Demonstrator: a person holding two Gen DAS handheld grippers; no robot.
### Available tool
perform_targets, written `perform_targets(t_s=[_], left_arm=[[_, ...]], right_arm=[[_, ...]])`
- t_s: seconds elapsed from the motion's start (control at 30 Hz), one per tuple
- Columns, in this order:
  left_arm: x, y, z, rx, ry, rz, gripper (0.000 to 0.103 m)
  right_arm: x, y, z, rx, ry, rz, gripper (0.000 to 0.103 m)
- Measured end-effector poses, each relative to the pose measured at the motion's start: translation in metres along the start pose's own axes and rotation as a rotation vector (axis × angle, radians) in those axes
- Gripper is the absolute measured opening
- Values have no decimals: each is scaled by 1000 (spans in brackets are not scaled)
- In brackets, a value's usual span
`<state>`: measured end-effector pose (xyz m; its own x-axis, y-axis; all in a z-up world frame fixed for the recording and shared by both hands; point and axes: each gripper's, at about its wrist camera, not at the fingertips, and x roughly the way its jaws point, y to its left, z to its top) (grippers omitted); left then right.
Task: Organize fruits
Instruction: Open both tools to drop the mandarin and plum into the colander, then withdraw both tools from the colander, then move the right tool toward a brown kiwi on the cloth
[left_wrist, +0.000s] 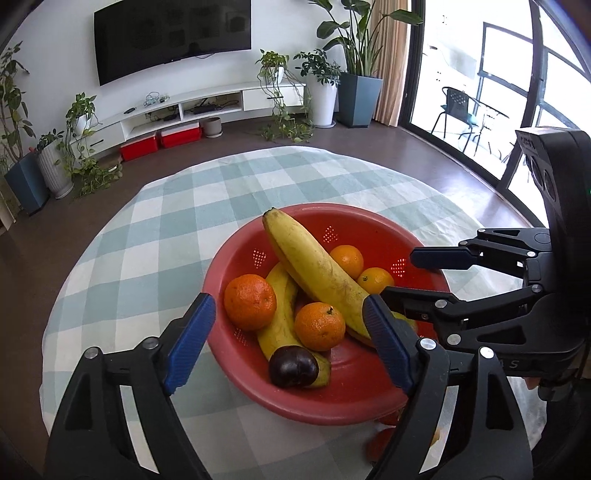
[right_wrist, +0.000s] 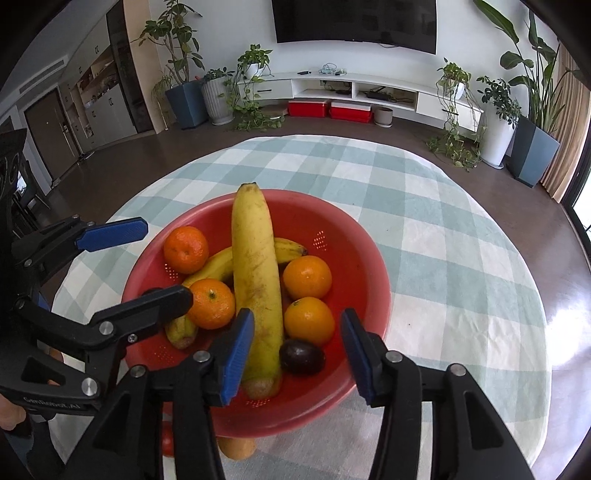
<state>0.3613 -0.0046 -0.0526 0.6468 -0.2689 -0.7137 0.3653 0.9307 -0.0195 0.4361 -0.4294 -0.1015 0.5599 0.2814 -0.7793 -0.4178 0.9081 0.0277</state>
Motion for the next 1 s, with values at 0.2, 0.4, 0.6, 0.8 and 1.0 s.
perform_targets(t_s=[0.2, 0.4, 0.6, 0.8, 1.0], left_arm=[[-39, -4, -22, -8, -45, 10, 103], [-65, -14, -69, -20, -34, 24, 103], [-78, -16, -115, -105, 3, 50, 103], [-77, -25, -134, -100, 67, 89, 103], [-73, -31, -133, -78, 85, 65, 103]], right_arm=[[-42, -1, -26, 64, -86, 28, 71], [-74, 0, -84, 202, -141, 84, 87], [-66, 25, -134, 240, -69, 98, 89], [-64, 34, -146, 222, -71, 88, 89], [-66, 34, -146, 206, -81, 71, 87]])
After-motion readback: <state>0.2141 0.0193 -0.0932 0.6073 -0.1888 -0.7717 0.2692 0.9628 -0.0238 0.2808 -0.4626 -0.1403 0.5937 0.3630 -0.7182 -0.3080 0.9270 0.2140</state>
